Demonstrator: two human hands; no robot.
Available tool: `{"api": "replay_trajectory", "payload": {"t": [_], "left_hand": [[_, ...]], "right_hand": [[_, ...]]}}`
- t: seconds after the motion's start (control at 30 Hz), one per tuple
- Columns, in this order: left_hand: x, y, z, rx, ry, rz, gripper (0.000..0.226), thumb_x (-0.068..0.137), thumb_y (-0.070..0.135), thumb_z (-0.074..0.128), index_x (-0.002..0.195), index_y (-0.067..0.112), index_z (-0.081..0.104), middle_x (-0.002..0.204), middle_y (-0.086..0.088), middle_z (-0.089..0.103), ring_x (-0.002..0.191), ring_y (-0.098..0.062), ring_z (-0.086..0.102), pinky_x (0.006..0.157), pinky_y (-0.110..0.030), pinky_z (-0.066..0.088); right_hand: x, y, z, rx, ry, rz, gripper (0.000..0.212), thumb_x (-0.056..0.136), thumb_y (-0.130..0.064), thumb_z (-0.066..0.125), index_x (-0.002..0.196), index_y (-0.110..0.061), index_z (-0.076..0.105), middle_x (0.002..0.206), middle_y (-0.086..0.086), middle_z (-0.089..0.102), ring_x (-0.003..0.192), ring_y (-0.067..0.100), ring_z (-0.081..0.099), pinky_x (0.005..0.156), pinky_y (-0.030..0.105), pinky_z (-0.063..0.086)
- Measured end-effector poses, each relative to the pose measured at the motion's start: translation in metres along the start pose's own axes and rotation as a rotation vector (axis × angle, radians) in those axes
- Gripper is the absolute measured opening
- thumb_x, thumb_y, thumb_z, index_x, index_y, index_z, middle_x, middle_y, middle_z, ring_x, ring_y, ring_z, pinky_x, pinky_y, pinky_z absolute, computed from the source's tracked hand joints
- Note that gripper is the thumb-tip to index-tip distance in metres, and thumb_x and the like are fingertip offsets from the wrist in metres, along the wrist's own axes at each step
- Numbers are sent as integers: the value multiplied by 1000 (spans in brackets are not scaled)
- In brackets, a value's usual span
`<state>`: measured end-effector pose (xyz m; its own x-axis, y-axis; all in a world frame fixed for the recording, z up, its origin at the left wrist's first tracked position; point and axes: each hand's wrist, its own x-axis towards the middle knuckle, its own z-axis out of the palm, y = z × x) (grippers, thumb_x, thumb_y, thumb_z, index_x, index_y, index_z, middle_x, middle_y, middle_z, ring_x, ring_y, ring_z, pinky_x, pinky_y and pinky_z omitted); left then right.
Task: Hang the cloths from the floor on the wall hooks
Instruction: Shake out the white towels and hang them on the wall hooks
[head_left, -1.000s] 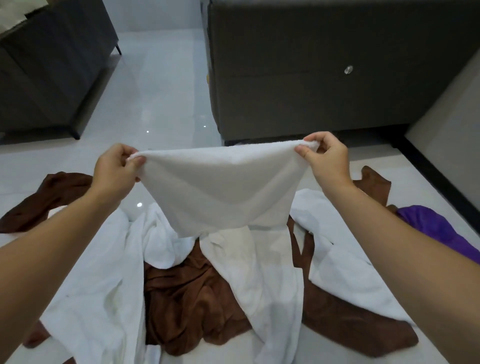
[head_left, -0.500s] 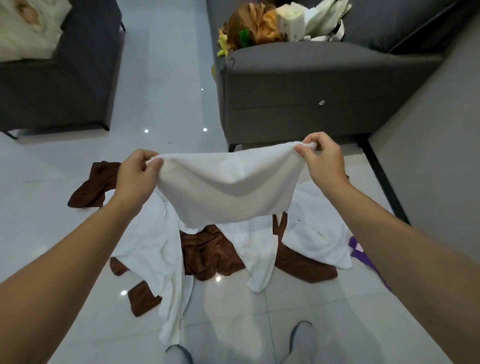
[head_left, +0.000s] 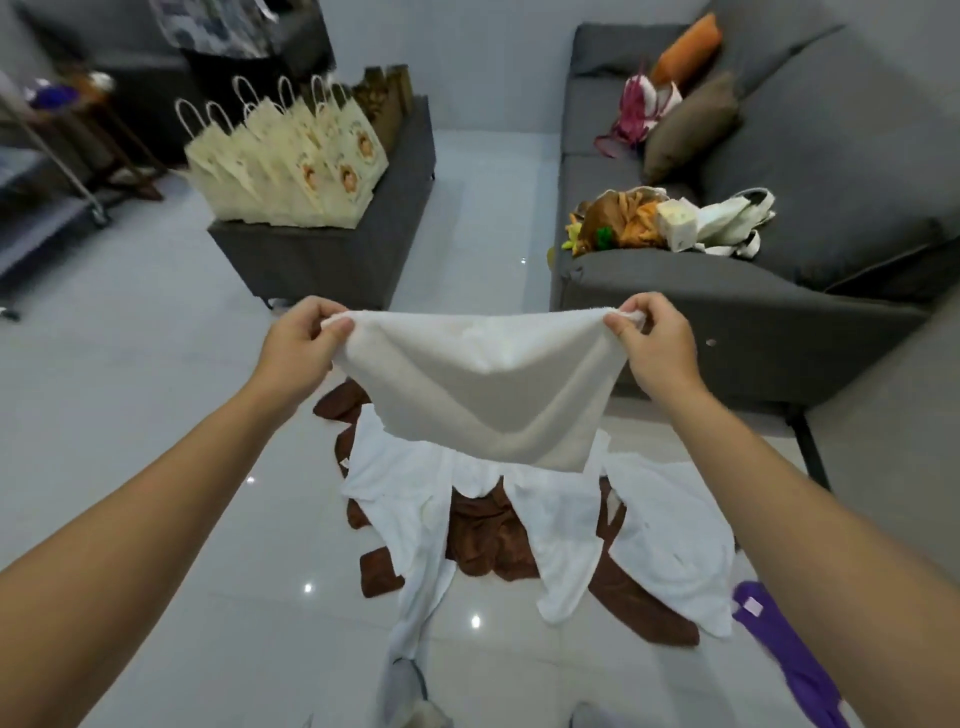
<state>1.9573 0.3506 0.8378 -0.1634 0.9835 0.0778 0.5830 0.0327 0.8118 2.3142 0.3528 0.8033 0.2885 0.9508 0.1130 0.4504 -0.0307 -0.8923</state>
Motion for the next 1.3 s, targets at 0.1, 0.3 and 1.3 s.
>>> {"api": "replay_trajectory", "payload": {"t": [0.1, 0.3, 1.3], "left_hand": [[-26, 16, -41, -50, 209, -35, 10, 98, 23, 54, 102, 17, 60, 92, 1, 59, 78, -11, 55, 63, -25, 48], [-113, 25, -122, -48, 490, -108, 7, 97, 20, 54, 99, 14, 59, 81, 4, 57, 64, -13, 50, 58, -25, 43], [-557, -31, -520, 291, 1484, -426, 11, 97, 18, 56, 87, 22, 60, 75, 5, 56, 67, -11, 50, 60, -28, 42]], "right_hand": [[6, -37, 9, 61, -114, -113, 13, 92, -25, 64, 98, -14, 60, 88, -9, 57, 81, 6, 53, 69, 17, 45], [-1, -122, 47, 94, -336, -389, 12, 92, -23, 65, 95, -13, 59, 83, -14, 52, 81, 9, 49, 69, 20, 41], [-419, -517, 375, 577, -1083, -911, 11, 90, -23, 68, 90, -19, 57, 94, 0, 51, 78, 10, 47, 69, 17, 38]]}}
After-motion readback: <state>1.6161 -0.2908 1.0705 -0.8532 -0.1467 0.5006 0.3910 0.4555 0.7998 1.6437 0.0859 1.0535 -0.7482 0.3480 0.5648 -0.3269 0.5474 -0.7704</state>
